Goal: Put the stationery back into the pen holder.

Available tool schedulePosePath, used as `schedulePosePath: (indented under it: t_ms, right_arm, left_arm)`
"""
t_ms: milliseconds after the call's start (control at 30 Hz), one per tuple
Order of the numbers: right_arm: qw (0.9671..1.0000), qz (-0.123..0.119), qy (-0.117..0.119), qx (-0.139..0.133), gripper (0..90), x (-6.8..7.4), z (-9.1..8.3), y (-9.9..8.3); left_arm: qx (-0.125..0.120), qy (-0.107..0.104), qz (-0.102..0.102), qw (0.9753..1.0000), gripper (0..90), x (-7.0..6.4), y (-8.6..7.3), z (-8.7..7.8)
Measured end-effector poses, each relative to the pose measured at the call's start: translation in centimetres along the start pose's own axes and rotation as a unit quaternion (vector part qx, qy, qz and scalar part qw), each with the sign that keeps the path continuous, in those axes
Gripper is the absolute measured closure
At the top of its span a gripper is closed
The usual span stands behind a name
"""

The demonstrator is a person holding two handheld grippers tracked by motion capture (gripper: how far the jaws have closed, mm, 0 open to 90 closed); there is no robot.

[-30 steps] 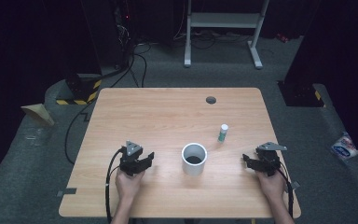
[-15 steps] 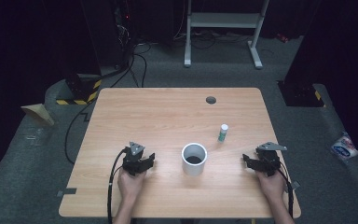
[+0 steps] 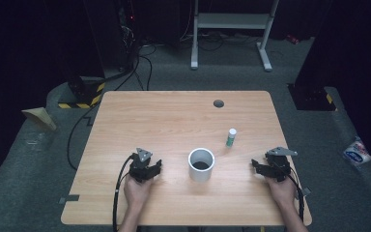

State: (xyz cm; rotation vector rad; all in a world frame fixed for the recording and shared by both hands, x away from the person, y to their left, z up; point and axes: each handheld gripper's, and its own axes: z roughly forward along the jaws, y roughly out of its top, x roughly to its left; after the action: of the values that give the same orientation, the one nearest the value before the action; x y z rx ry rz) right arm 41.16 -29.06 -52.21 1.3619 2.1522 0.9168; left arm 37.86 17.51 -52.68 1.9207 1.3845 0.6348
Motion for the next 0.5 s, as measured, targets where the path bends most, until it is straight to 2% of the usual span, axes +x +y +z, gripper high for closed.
schedulePosePath:
  t_ms: [33,200,267,333,500]
  right_arm:
    - [1.0,0.0,-0.001,0.0,33.4,0.0,0.1,0.1]
    - [1.0,0.0,-0.002,0.0,33.6,0.0,0.1,0.1]
    - [0.9998,-0.006,-0.017,0.0,37.2,0.2,-0.1,0.1]
    - [0.9998,-0.008,-0.018,0.001,38.6,0.2,-0.2,0.2]
    - [0.9998,-0.005,0.004,-0.017,41.6,0.8,-1.4,0.5]
  left_arm:
    - [0.001,-0.003,0.006,1.0,40.8,-0.2,0.0,0.0]
    - [0.003,-0.001,0.004,1.0,37.3,-0.1,0.0,0.0]
    - [0.004,-0.001,0.003,1.0,36.3,-0.2,0.0,0.0]
    - [0.004,-0.001,0.003,1.0,35.7,-0.2,0.0,0.0]
    - [0.004,-0.002,0.003,1.0,35.1,-0.1,0.0,0.0]
